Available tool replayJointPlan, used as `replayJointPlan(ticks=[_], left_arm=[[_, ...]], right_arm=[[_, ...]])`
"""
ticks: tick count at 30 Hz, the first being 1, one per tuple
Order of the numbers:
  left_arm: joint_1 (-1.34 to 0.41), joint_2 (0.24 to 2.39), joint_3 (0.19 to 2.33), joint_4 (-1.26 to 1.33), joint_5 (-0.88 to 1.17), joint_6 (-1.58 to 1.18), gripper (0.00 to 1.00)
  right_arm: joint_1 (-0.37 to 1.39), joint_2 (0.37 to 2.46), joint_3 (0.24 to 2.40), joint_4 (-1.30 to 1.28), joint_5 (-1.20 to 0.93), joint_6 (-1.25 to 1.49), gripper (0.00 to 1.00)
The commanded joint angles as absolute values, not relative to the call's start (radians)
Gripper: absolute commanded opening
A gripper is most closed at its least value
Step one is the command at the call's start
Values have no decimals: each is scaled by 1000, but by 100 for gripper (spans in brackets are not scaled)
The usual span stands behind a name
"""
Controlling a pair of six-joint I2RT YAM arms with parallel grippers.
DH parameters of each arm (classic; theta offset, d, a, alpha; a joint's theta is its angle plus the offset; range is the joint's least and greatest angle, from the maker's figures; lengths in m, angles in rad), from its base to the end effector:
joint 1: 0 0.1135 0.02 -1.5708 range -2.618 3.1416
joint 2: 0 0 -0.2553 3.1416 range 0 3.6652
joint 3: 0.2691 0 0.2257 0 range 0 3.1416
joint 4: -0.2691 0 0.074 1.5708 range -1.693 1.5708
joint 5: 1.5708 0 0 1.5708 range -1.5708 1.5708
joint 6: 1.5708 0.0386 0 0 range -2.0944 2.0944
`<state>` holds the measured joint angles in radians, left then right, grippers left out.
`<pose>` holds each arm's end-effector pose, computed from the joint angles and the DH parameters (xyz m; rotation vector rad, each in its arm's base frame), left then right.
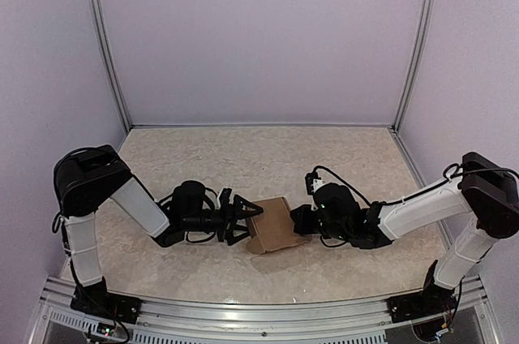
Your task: Fold the paper box
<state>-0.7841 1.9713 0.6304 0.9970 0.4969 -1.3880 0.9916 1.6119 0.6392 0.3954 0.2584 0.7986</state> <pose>0.2201 -0.2455 0.1140 -0.3003 2.3862 -1.7548 0.1702 0.2422 0.1618 -0.0583 2.2268 0.7593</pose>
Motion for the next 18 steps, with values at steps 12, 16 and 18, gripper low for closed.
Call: replayJointPlan(ticks=[12, 16, 18], left_arm=[[-788, 2017, 652, 1157, 523, -1452, 70], [-789, 2020, 653, 1166, 523, -1454, 60], [-789, 2023, 652, 1172, 525, -1458, 55]], right_arm=[[984, 1605, 577, 332, 284, 804, 0], [983, 1592, 578, 326, 286, 800, 0], [983, 1580, 580, 324, 285, 792, 0]])
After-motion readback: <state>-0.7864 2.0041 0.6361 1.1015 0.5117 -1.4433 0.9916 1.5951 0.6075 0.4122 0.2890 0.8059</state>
